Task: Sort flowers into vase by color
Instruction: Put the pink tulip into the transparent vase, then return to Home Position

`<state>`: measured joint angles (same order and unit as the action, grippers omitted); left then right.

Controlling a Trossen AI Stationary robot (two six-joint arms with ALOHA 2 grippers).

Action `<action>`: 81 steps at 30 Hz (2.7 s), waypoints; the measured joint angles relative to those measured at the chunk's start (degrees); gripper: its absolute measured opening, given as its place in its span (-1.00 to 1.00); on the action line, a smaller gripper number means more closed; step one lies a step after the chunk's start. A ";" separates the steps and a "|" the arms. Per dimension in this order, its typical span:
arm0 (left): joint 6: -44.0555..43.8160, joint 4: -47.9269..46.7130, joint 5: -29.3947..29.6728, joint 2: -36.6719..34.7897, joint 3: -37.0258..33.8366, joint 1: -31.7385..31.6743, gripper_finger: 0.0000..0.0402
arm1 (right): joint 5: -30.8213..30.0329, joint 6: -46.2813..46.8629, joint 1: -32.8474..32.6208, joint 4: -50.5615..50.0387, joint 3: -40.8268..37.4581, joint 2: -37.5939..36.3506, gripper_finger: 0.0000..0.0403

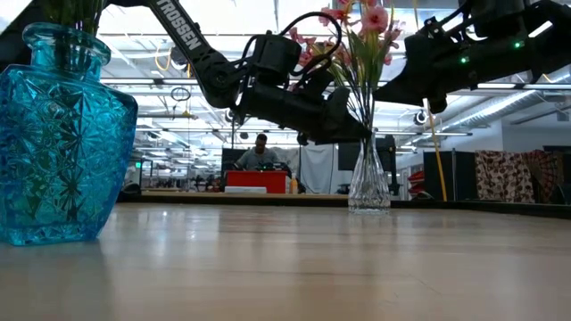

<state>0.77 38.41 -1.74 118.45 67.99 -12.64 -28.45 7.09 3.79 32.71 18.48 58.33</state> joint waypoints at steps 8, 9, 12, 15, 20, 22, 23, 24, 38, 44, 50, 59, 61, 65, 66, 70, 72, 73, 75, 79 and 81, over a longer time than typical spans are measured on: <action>-0.48 -5.51 -1.44 -2.37 -0.07 0.00 -0.07 | 0.17 0.21 -0.53 -0.98 -0.02 -0.84 -0.39; -0.47 -7.06 -1.62 -3.06 -0.07 0.01 -0.07 | 0.18 0.34 -0.63 -1.32 -0.02 -1.32 -0.34; -0.46 -12.02 -2.71 -5.47 -0.07 0.00 -0.07 | 0.28 1.84 -0.96 -5.12 -0.04 -3.98 -0.20; -0.42 -16.05 -2.87 -7.41 -0.05 0.08 -0.07 | 0.31 3.84 -0.96 -10.26 -0.04 -7.37 -0.09; -1.99 -27.11 -3.91 -10.21 -0.07 0.51 -0.07 | 0.68 5.75 -1.43 -17.64 -0.04 -12.53 0.02; -1.97 -31.22 -4.95 -11.50 -0.07 0.73 -0.07 | 1.60 5.56 -1.89 -19.77 -0.04 -14.36 0.04; -1.98 -32.66 -5.48 -12.00 -0.01 0.86 -0.07 | 1.75 5.37 -2.12 -20.92 -0.04 -15.34 0.05; -2.00 -34.89 -5.86 -12.67 -0.01 1.03 -0.07 | 1.84 4.95 -2.45 -22.10 -0.04 -16.27 0.05; -0.06 -50.32 -6.56 -25.54 -2.68 4.45 -0.07 | 15.50 0.35 -6.94 -26.63 -0.04 -24.99 0.05; -2.30 -44.40 -6.62 -34.31 -11.62 7.50 -0.07 | 25.61 0.42 -10.60 -23.84 -0.07 -26.91 0.04; -3.17 -39.15 -0.07 -45.75 -20.38 11.56 -0.07 | 23.17 -3.25 -15.10 -21.62 -0.04 -27.83 -0.16; 2.48 -37.44 9.07 -64.63 -31.09 15.46 -0.60 | 16.41 -8.58 -19.00 -27.02 -0.02 -29.75 -0.90; 4.21 -35.43 9.86 -68.30 -34.76 15.69 -0.82 | 16.22 -9.11 -19.21 -27.40 -0.45 -29.75 -0.96; 7.30 -29.49 10.73 -74.58 -41.51 15.82 -0.95 | 16.50 -9.56 -19.30 -27.27 -2.43 -29.86 -0.95; 7.33 -28.65 11.02 -75.71 -42.58 15.80 -0.95 | 16.71 -9.63 -19.30 -27.34 -3.07 -29.86 -0.97; 7.18 -28.44 11.18 -79.49 -45.91 15.81 -0.94 | 18.59 -9.52 -19.30 -26.34 -5.51 -29.83 -0.99; 7.17 -28.56 11.17 -80.84 -47.51 15.80 -0.94 | 19.72 -9.32 -19.28 -24.96 -6.84 -29.97 -0.99; 7.17 -28.51 11.17 -81.27 -48.26 15.80 -0.94 | 20.28 -9.72 -19.28 -24.16 -7.37 -30.13 -0.99; 7.13 -28.49 11.19 -82.21 -50.10 15.80 -0.94 | 22.79 -10.22 -19.26 -23.83 -8.02 -30.76 -0.99; 5.12 -27.70 11.19 -84.20 -53.48 15.80 -0.94 | 25.38 -8.51 -19.28 -23.83 -10.04 -32.22 -1.00; 3.50 -27.75 11.17 -85.17 -54.96 15.80 -0.94 | 25.37 -6.91 -19.28 -22.57 -11.61 -32.81 -1.00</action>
<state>4.28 10.66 9.43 33.28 13.02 3.16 -3.07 0.18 -15.49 10.14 6.87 25.52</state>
